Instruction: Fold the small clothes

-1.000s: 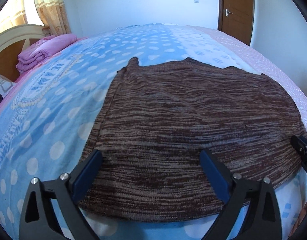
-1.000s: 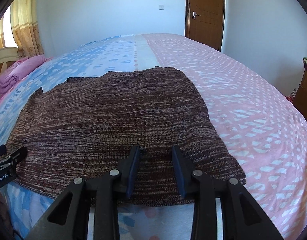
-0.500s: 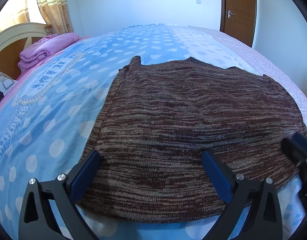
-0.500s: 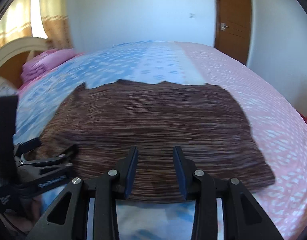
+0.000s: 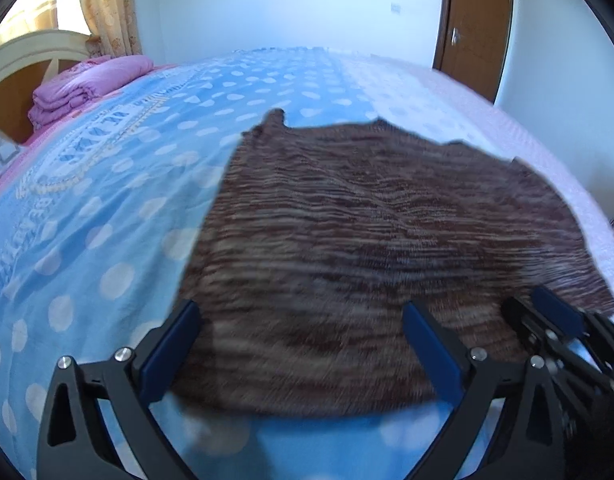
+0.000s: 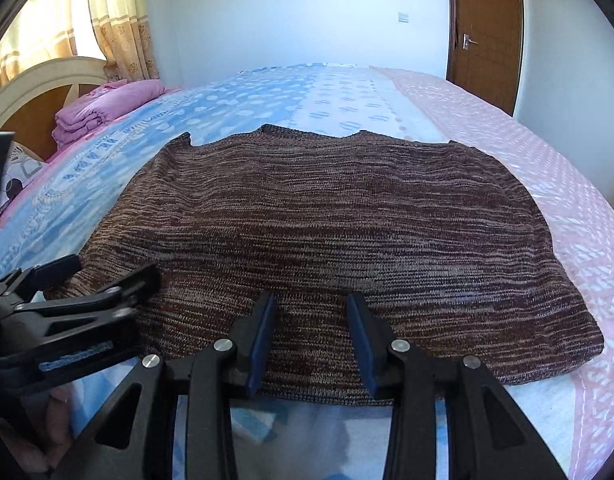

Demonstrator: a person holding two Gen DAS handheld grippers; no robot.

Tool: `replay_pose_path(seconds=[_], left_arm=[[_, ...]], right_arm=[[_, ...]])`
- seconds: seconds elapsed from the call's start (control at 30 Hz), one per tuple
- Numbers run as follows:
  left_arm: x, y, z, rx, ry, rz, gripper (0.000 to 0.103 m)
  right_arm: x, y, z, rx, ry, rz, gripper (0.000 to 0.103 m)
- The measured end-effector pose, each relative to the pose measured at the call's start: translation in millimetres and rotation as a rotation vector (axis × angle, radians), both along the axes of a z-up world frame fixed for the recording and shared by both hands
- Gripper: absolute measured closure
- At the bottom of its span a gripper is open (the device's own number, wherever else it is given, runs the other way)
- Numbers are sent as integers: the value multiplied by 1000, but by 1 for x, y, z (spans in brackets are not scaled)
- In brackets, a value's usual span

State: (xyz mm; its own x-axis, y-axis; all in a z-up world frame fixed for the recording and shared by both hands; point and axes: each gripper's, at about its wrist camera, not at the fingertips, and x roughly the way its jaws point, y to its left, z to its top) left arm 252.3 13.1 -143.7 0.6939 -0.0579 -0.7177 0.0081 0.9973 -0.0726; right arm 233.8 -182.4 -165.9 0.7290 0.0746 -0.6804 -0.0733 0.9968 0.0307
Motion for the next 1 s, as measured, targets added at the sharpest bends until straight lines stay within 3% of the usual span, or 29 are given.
replay_pose_path(seconds=[0.1,0.23,0.53,0.63,0.67,0.7,0.77,1.0], left_arm=[[-25,34,5,-118,-56,114,3],[-36,62,-5,-309,-3,202,7],[-1,55,-9,-446,-32,176,11],[-1,55,-8,-469,-52,146,35],[-1,54,-9,-472,-54,128,52],[-2,54,-10,-477,-49,117,62],[-7,58,-9,-493,-69,127,67],[2,65,-15,-545,-43,171,58]], right_arm=[[2,-2,-1,33,-2,13,60],[0,0,-1,32,-8,19,57],[-1,-2,-1,52,-14,27,56],[-1,-2,-1,54,-15,27,55],[-1,-2,-1,56,-15,28,55],[-1,-2,-1,56,-15,29,55],[-1,-2,-1,57,-16,29,55],[-1,-2,-1,55,-17,30,55]])
